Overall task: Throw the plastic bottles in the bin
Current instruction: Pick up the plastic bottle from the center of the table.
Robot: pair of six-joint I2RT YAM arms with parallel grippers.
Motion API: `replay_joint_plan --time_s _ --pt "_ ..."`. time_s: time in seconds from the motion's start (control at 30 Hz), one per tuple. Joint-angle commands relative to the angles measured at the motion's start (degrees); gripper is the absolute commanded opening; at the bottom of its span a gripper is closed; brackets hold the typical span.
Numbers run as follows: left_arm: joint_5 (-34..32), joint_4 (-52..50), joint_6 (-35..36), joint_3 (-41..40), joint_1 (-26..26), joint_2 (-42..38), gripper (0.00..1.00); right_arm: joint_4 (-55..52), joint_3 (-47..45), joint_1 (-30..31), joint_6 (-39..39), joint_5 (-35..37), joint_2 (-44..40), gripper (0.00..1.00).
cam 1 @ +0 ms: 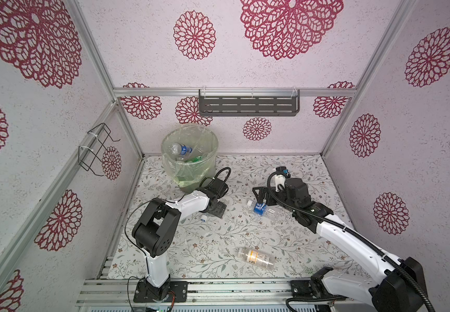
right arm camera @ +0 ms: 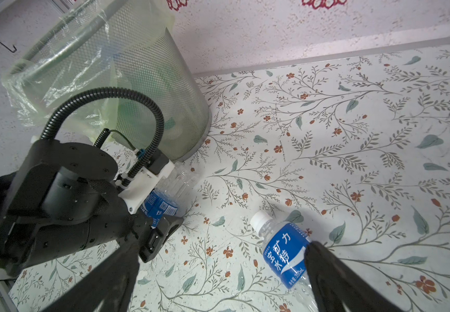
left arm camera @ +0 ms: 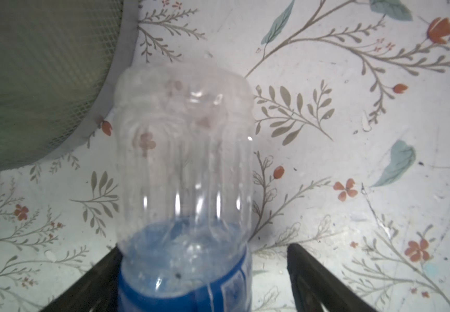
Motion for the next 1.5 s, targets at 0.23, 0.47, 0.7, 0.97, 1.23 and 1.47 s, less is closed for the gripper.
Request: replay_joint_plan --time_s 0.23,0.47,0.7,0.97,1.23,1.47 --pt "1.8 0.0 -2.1 0.4 -1.2 1.5 0.75 1.1 -0.7 -0.4 1.2 1.7 -2.7 0.99" --pt "4.0 -0.1 -3.2 0.7 -1.8 -0.1 0.68 1.2 -0.8 -0.4 1.5 1.8 -2.7 0.99" --pt "7.0 0.9 -4.7 0.9 -1.8 -4.3 0.67 1.4 -2.0 -0.4 2.8 2.5 -2.9 0.99" --pt "10.6 4.1 -5.7 0.7 -1.8 -12.0 0.66 -1.3 -2.2 -0.6 5.0 4.5 0.4 0.99" --pt "15.9 8.2 -5.6 1.2 -1.8 -18.7 0.68 -1.8 -1.6 -1.0 5.3 4.5 3.3 0.99" --pt "19.4 5.9 -5.8 6.9 -1.9 -19.2 0.65 -2.6 -0.7 -1.4 5.3 4.3 5.6 0.99"
